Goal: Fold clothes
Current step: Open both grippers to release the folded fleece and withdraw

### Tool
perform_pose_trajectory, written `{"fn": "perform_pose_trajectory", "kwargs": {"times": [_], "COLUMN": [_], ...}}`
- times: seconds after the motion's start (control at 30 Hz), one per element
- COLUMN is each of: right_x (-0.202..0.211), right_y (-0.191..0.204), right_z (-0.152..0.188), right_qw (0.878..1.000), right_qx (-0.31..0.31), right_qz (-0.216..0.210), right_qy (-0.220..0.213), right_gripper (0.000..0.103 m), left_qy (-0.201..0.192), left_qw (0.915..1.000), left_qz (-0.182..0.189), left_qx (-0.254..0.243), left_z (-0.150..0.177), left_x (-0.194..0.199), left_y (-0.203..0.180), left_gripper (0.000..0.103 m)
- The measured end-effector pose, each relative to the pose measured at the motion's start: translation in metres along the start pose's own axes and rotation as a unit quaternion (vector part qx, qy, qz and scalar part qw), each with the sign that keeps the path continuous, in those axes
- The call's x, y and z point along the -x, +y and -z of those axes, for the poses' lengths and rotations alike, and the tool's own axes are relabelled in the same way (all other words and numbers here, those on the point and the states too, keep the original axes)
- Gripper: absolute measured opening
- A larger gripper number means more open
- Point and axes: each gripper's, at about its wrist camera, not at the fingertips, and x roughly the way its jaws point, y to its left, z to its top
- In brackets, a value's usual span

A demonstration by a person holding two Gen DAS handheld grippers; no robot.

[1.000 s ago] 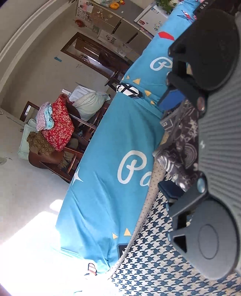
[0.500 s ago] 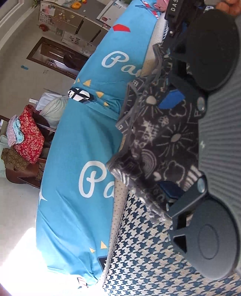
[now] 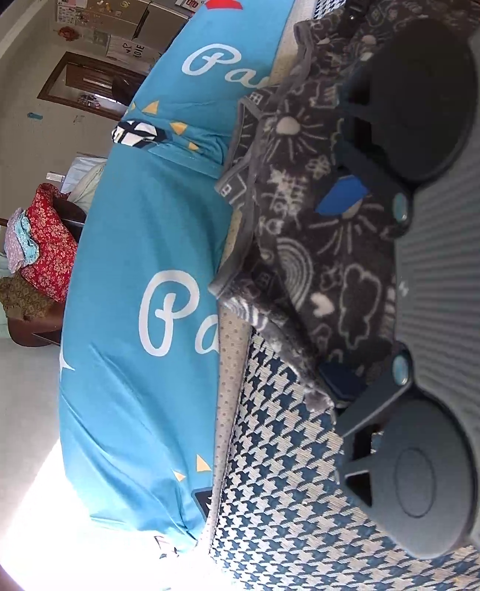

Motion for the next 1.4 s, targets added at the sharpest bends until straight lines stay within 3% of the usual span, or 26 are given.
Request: {"fn": "perform_pose_trajectory", "kwargs": {"times": [0.23,0.3,0.5,0.7,0.87,1.1,1.27,1.33,1.4], "right_x": [-0.018,-0.021,-0.018,-0.005,0.008,0.006,-0.016,-0.019,-0.022], "right_y": [-0.028,-0.033,-0.031,-0.021,0.003,0.047,0.049,0.045,0.039], "right_z": [0.003,0.003,0.002,-0.006,-0.009,0.008,0.026,0.026,0.025], "right_qw": [0.996,0.995,0.995,0.995,0.997,0.995,0.995,0.996,0.997], "right_qx": [-0.088,-0.102,-0.097,-0.099,-0.058,0.039,0.081,0.073,0.058], "right_qz": [-0.002,0.015,0.012,-0.005,-0.031,-0.092,-0.053,-0.045,-0.047], "right_qy": [0.001,0.003,0.003,-0.013,-0.035,-0.029,-0.022,-0.028,-0.029], "right_gripper": [0.014,0.000,0.000,0.009,0.010,0.010,0.006,0.000,0.000], "left_qy": [0.001,0.003,0.014,-0.014,-0.047,-0.038,0.008,0.015,0.013], "left_qw": [1.0000,0.9998,0.9957,0.9993,0.9989,0.9990,0.9990,0.9983,0.9987], "left_qz": [-0.006,-0.001,0.030,0.004,-0.005,-0.016,-0.037,-0.026,-0.030], "left_qx": [0.004,0.019,0.087,0.035,0.000,-0.016,0.023,0.049,0.040], "left_z": [0.005,0.003,-0.009,-0.013,-0.013,-0.005,-0.002,-0.001,0.000], "left_x": [-0.011,-0.011,-0.007,0.009,0.016,0.002,-0.021,-0.025,-0.024], "left_y": [0.007,0.011,0.027,0.006,-0.009,-0.010,0.016,0.028,0.027], "left_gripper": [0.087,0.087,0.086,0.088,0.094,0.096,0.103,0.103,0.103]}}
